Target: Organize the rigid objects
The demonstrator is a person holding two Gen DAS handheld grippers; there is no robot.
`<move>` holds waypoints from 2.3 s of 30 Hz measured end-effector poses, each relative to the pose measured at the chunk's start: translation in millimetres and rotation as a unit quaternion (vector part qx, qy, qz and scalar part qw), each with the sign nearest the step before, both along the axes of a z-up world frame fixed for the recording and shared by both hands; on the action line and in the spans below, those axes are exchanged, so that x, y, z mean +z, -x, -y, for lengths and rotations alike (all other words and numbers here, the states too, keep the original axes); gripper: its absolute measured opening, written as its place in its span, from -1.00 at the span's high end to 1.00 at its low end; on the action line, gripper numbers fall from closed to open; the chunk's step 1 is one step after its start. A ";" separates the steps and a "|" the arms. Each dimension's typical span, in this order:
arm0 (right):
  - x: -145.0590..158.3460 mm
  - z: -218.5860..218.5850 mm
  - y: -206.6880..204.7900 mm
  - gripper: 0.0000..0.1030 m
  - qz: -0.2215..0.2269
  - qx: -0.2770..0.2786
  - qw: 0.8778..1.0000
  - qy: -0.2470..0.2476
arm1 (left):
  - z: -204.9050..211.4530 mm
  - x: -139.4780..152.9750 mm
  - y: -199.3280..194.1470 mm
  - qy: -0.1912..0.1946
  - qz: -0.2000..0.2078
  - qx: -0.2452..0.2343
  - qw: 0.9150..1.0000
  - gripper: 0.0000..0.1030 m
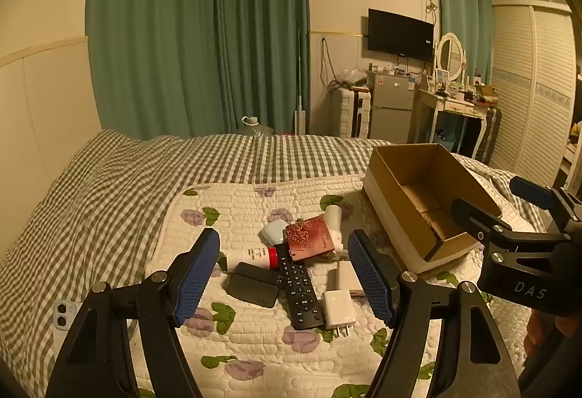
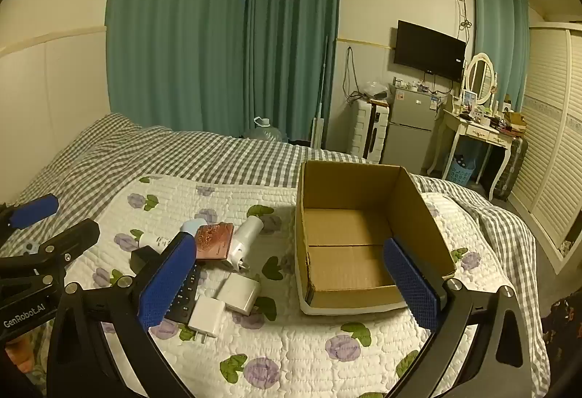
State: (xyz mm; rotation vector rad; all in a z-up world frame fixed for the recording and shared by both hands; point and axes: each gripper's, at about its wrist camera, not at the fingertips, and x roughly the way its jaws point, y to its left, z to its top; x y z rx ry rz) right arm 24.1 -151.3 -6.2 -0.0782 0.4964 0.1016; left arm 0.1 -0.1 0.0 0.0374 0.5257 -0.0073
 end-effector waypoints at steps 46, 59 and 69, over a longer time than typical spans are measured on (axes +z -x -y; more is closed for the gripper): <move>-3.3 -4.3 0.6 -1.00 -0.006 0.003 1.000 0.005 | 0.9 0.4 -0.2 0.002 -0.008 -0.001 1.000 -0.47; -3.7 -4.8 -2.3 -1.00 -0.010 0.003 1.000 0.003 | 1.5 0.1 -2.2 0.002 -0.007 -0.001 1.000 -0.47; -4.2 -4.9 -2.1 -1.00 -0.011 0.003 1.000 0.002 | 1.5 0.3 -2.2 0.002 -0.007 -0.001 1.000 -0.47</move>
